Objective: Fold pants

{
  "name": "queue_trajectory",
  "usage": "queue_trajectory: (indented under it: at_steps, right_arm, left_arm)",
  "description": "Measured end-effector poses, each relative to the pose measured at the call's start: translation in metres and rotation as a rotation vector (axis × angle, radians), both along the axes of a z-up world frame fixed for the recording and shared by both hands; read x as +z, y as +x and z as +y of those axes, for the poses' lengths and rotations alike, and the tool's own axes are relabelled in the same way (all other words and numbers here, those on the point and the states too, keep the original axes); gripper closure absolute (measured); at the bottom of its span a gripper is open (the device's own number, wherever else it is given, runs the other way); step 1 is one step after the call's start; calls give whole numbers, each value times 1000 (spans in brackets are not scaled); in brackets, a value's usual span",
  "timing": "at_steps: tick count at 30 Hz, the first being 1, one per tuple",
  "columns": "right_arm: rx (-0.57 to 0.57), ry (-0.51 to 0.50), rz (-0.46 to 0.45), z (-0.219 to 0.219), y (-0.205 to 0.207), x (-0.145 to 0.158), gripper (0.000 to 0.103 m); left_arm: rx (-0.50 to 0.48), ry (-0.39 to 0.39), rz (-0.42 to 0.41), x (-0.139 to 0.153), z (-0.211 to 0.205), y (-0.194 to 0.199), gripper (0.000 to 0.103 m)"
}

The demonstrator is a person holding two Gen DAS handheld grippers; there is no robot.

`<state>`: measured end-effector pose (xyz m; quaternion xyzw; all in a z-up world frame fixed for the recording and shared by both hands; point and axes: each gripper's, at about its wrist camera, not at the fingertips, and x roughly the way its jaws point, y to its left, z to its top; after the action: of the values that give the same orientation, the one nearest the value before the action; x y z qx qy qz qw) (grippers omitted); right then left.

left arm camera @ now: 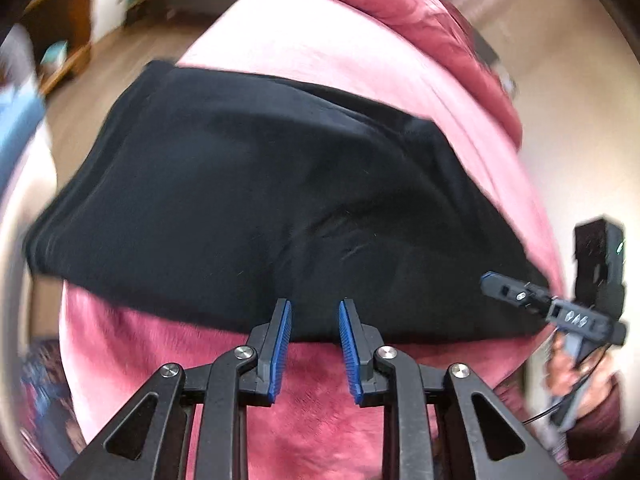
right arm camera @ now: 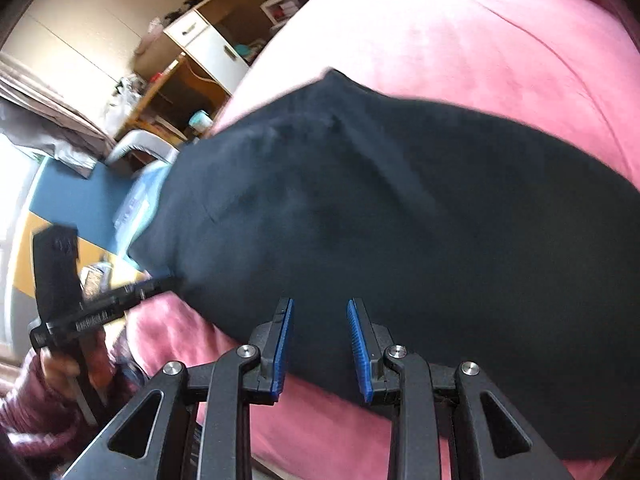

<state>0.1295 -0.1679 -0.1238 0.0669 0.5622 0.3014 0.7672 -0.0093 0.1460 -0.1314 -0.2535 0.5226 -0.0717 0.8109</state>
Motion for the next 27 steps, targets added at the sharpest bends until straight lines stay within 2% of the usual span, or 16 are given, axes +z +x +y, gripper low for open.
queue_trajectory:
  at_steps: [1, 3, 4, 5, 7, 9, 10, 12, 13, 14, 15, 16, 21, 24, 27]
  right_arm:
    - [27, 9, -4, 9, 2, 3, 73]
    - [98, 9, -8, 23, -4, 5, 62]
    - [147, -10, -19, 32, -12, 8, 50]
    - [199, -45, -43, 41, -22, 8, 47]
    - [270, -125, -78, 52, -40, 3, 47]
    - [289, -202, -98, 59, -50, -9, 48]
    - [282, -231, -108, 61, -53, -14, 49]
    - [271, -266, -130, 60, -56, -21, 62]
    - [269, -299, -152, 57, -59, -25, 72]
    - [278, -319, -171, 57, -60, -25, 82]
    - [288, -327, -190, 57, -61, -24, 89]
    - [291, -320, -201, 57, -63, -22, 93]
    - [289, -264, -206, 54, -70, -7, 93]
    - [301, -258, -156, 50, -77, -19, 93]
    - [304, -265, -144, 47, -77, -29, 93]
  left_arm:
    - [23, -23, 6, 0, 5, -2, 78]
    - [69, -46, -3, 2, 16, -7, 76]
    - [87, -61, -8, 3, 21, -9, 75]
    - [104, -82, -10, 3, 26, -10, 73]
    - [134, -115, 3, -1, 31, -9, 73]
    - [148, -124, 25, -5, 35, -10, 73]
    - [150, -121, 28, -5, 33, -11, 73]
    - [160, -117, 31, -5, 33, -10, 76]
    - [167, -118, 27, -6, 33, -10, 76]
    - [173, -105, 23, -5, 33, -8, 80]
    - [176, -87, 26, -6, 30, -6, 89]
    - [180, -71, 30, -5, 30, -6, 93]
    - [195, -22, 20, 0, 33, -10, 95]
    - [201, 4, -6, 6, 33, -10, 95]
    - [183, 37, -24, 11, 27, -4, 92]
